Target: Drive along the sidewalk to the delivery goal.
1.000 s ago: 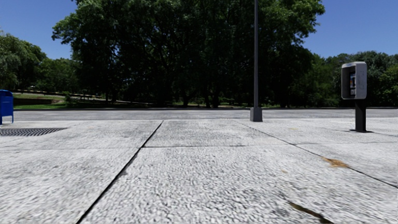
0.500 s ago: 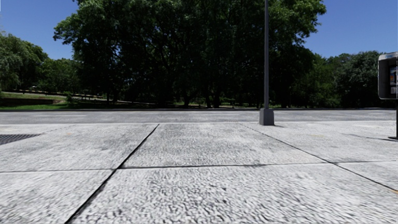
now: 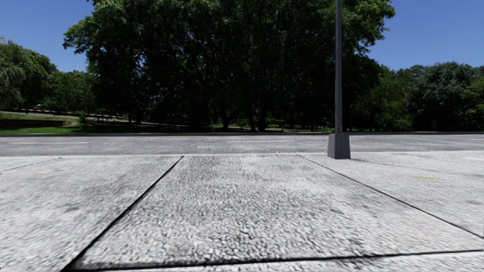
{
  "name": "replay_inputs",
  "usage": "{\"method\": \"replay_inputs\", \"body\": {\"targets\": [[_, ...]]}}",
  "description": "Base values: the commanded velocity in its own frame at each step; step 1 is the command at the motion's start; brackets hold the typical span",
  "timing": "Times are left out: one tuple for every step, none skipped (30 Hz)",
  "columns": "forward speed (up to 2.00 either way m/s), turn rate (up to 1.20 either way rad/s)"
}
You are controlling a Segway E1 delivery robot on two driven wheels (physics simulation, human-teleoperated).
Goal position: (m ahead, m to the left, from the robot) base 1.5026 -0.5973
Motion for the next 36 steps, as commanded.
{"method": "replay_inputs", "body": {"targets": [[2.0, 0.61], [2.0, 0.65], [2.0, 0.65], [2.0, 0.66], [2.0, 0.0], [1.96, 0.0], [1.96, 0.0], [1.87, 0.0], [1.8, 0.0], [1.8, 0.0], [1.69, 0.0], [1.39, 0.0], [1.31, 0.0], [1.31, 0.0], [1.29, 0.0], [1.28, 0.0], [1.28, 0.0], [1.27, 0.0], [1.26, 0.0], [1.26, 0.0], [1.26, 0.0], [1.26, 0.0], [1.26, 0.0], [1.26, 0.0], [1.26, 0.0], [1.22, 0.0], [0.08, 0.0], [0.0, 0.0], [0.0, 0.0], [0.0, 0.0], [0.0, 0.0], [0.0, 0.0], [0.0, 0.0], [0.0, 0.0], [0.0, 0.0], [0.0, 0.0]]}}
